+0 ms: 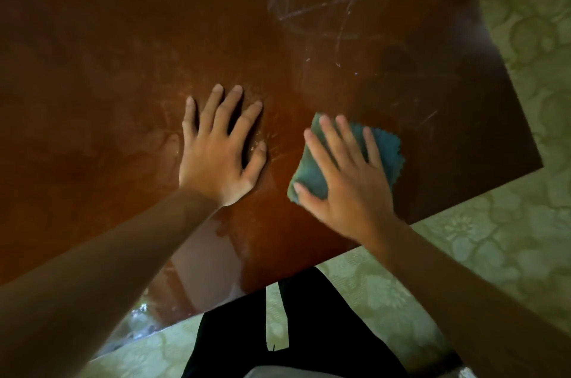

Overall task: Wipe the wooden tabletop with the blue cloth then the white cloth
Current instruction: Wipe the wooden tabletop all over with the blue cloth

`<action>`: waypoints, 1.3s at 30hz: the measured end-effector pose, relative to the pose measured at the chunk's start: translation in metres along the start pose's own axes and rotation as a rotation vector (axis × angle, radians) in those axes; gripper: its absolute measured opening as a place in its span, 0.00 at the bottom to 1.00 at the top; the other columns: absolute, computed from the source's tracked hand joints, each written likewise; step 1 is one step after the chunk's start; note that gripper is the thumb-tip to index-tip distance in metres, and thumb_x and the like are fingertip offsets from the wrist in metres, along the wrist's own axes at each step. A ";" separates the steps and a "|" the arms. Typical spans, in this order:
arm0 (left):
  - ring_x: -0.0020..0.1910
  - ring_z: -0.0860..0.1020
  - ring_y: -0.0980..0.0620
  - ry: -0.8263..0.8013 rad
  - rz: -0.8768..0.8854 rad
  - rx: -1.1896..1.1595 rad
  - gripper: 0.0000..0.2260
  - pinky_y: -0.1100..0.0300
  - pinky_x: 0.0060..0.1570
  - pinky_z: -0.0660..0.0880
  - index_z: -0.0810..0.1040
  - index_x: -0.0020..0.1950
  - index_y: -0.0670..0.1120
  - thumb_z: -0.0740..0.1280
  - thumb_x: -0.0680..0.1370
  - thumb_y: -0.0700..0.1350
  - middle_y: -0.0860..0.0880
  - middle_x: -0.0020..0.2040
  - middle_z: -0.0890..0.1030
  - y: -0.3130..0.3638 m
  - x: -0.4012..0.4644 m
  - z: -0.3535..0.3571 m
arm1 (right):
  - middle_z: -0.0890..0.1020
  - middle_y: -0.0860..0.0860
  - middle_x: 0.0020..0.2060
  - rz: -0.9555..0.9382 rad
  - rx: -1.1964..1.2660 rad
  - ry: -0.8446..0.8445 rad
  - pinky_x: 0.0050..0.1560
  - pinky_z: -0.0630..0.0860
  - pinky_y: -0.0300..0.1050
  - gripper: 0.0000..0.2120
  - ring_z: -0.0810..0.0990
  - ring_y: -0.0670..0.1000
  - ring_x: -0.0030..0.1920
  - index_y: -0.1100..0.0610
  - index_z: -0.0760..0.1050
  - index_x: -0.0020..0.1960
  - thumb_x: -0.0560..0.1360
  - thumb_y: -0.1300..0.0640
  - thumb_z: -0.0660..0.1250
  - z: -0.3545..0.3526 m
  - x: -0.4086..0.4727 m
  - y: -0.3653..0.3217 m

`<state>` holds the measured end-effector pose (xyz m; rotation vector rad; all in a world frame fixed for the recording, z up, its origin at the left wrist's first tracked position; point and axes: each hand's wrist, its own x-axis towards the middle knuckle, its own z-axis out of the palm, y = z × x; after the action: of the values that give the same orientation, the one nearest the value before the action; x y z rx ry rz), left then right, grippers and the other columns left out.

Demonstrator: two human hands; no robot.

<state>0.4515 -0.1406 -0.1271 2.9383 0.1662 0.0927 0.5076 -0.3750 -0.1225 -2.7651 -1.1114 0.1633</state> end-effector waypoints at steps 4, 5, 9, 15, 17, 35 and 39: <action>0.80 0.57 0.40 0.000 0.001 -0.006 0.26 0.32 0.75 0.50 0.67 0.78 0.49 0.57 0.82 0.58 0.42 0.79 0.64 0.000 0.001 -0.001 | 0.61 0.56 0.81 0.005 -0.054 -0.012 0.80 0.52 0.64 0.39 0.57 0.58 0.82 0.54 0.62 0.81 0.78 0.33 0.58 -0.007 0.045 0.012; 0.80 0.57 0.39 -0.005 0.000 -0.007 0.26 0.32 0.75 0.50 0.66 0.78 0.50 0.57 0.82 0.58 0.42 0.79 0.64 0.000 0.001 -0.001 | 0.61 0.57 0.81 0.002 -0.052 -0.012 0.80 0.52 0.65 0.39 0.57 0.58 0.82 0.55 0.62 0.81 0.78 0.33 0.58 -0.007 0.043 0.011; 0.80 0.57 0.39 -0.018 -0.006 -0.007 0.26 0.33 0.76 0.50 0.67 0.78 0.49 0.57 0.82 0.58 0.42 0.79 0.65 0.002 0.002 -0.003 | 0.62 0.59 0.80 -0.026 0.001 0.012 0.79 0.55 0.67 0.38 0.59 0.60 0.81 0.58 0.64 0.80 0.78 0.36 0.62 -0.005 0.005 0.004; 0.80 0.58 0.39 -0.028 -0.001 -0.002 0.26 0.33 0.76 0.50 0.69 0.77 0.49 0.56 0.82 0.58 0.42 0.78 0.66 0.003 0.002 -0.004 | 0.63 0.57 0.80 -0.063 0.008 0.022 0.79 0.55 0.66 0.38 0.60 0.59 0.81 0.55 0.66 0.79 0.77 0.36 0.63 -0.001 0.000 0.004; 0.80 0.58 0.39 -0.033 -0.005 0.002 0.26 0.33 0.76 0.50 0.69 0.77 0.49 0.56 0.82 0.59 0.42 0.78 0.66 0.002 0.003 -0.003 | 0.63 0.57 0.80 -0.073 -0.005 0.031 0.80 0.55 0.65 0.37 0.60 0.59 0.81 0.55 0.65 0.80 0.77 0.35 0.62 -0.003 0.021 0.007; 0.80 0.57 0.40 -0.063 -0.025 0.004 0.26 0.35 0.77 0.47 0.68 0.78 0.50 0.57 0.81 0.58 0.43 0.79 0.64 0.005 0.004 -0.007 | 0.60 0.56 0.82 -0.116 -0.002 -0.016 0.81 0.50 0.64 0.37 0.55 0.58 0.82 0.55 0.61 0.81 0.74 0.46 0.61 -0.009 0.058 0.010; 0.80 0.58 0.40 -0.051 -0.018 0.006 0.26 0.34 0.77 0.48 0.69 0.77 0.49 0.57 0.81 0.58 0.42 0.79 0.65 0.006 0.005 -0.007 | 0.62 0.57 0.81 -0.084 -0.009 0.032 0.81 0.50 0.63 0.36 0.57 0.58 0.82 0.55 0.64 0.80 0.73 0.47 0.60 -0.012 0.102 0.016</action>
<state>0.4561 -0.1444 -0.1184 2.9410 0.1849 0.0143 0.5935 -0.3167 -0.1178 -2.7128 -1.2204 0.1043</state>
